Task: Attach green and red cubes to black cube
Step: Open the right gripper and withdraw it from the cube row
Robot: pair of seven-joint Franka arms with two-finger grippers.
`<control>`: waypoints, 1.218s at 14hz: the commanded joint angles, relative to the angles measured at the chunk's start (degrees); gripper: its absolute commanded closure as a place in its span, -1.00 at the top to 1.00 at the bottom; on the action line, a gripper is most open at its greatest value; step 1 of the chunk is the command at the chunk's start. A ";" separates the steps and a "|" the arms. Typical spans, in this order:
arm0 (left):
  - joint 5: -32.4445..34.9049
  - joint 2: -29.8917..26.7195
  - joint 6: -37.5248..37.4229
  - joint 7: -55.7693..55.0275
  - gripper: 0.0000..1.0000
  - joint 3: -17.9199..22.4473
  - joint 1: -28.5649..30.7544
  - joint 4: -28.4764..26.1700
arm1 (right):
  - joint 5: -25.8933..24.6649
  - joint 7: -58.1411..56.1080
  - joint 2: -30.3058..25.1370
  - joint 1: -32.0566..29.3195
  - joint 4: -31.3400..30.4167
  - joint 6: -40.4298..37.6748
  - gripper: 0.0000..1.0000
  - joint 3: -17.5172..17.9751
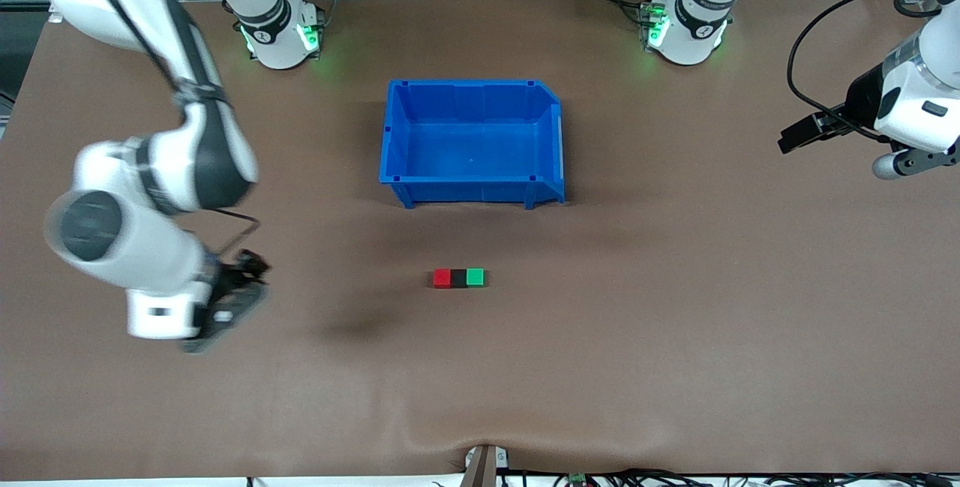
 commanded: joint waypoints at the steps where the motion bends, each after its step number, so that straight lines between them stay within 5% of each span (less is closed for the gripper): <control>1: 0.95 -2.12 0.37 7.77 1.00 0.88 -0.23 -0.41 | 4.14 2.44 -10.68 -4.14 -7.56 -4.27 1.00 -0.16; 10: 2.01 -2.03 -2.44 13.69 1.00 3.26 1.27 0.99 | 4.77 28.26 -29.26 -9.08 -14.18 -21.13 1.00 -0.43; 13: 2.18 -0.20 -2.62 19.13 1.00 3.34 1.10 5.47 | 7.31 33.48 -31.64 -8.91 -15.24 -23.44 1.00 -1.21; 17: 2.09 -0.45 -2.44 20.12 1.00 3.26 1.27 5.04 | 9.25 33.40 -32.17 -8.38 -15.15 -23.44 1.00 -2.19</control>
